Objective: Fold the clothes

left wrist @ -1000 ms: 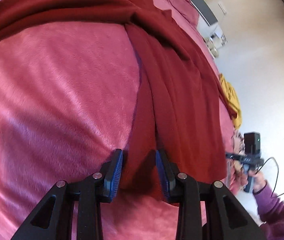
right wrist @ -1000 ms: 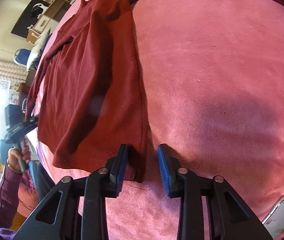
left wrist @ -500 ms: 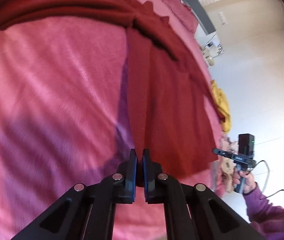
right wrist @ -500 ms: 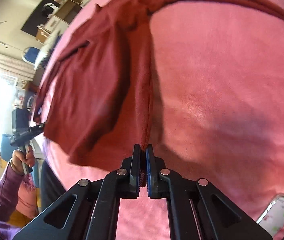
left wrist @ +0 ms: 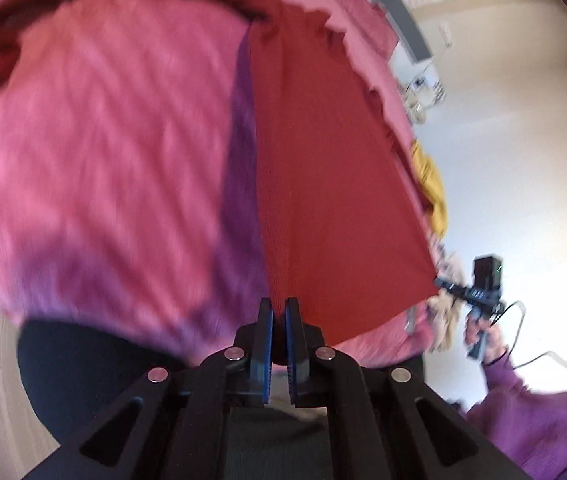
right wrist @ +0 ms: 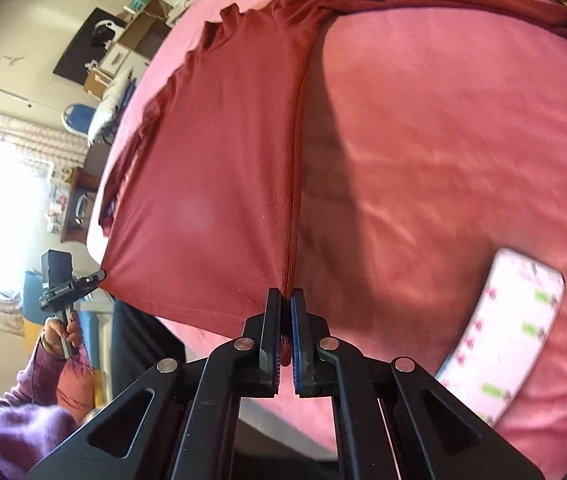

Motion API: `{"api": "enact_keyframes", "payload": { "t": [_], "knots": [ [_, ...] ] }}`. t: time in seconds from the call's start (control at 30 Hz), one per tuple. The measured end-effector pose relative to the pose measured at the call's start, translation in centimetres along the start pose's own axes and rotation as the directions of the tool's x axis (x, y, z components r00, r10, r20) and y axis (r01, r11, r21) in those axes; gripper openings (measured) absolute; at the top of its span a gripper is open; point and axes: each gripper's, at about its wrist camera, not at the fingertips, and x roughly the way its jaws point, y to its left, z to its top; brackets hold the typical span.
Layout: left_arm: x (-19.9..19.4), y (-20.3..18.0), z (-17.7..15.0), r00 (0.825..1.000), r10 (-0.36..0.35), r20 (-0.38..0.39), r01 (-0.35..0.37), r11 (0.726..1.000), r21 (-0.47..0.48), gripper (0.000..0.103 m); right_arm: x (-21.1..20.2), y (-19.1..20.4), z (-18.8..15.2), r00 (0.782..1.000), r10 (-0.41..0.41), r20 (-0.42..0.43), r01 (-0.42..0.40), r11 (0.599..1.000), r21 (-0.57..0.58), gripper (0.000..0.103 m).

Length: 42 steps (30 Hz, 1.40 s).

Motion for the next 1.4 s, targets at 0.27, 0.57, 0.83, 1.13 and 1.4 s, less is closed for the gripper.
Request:
{"api": "enact_keyframes", "payload": {
  "t": [0.27,0.57,0.83,1.13,1.4],
  "knots": [
    [2.3,2.9,-0.7,0.999,-0.004,-0.045,-0.002,0.991,-0.135,0.014,6.5,-3.0,-0.6,0.987,-0.051,-0.155,0.057,0.998,0.040,0.015],
    [-4.2,1.3,5.6,0.978,0.140,0.155,-0.133,0.990,-0.054,0.016,-1.0,-4.5,4.4,0.992,-0.076,0.103,0.072,0.996,0.049,0.039],
    [7.5,-8.2,17.8,0.969,0.148,0.197,-0.185,0.965,0.185,0.017,-0.3,-5.0,16.2,0.955,-0.102,0.278,0.065,0.988,0.138,0.039],
    [23.7,-20.7,26.7,0.973,0.148,0.178,-0.217,0.852,0.476,0.017,-9.3,-22.9,18.8,0.844,-0.381,0.378,0.120,0.821,0.558,0.039],
    [33.0,-24.7,30.8,0.972,0.186,0.145,-0.233,0.850,0.473,0.017,-9.9,-29.8,20.9,0.848,-0.227,0.479,-0.153,0.761,0.631,0.036]
  ]
}}
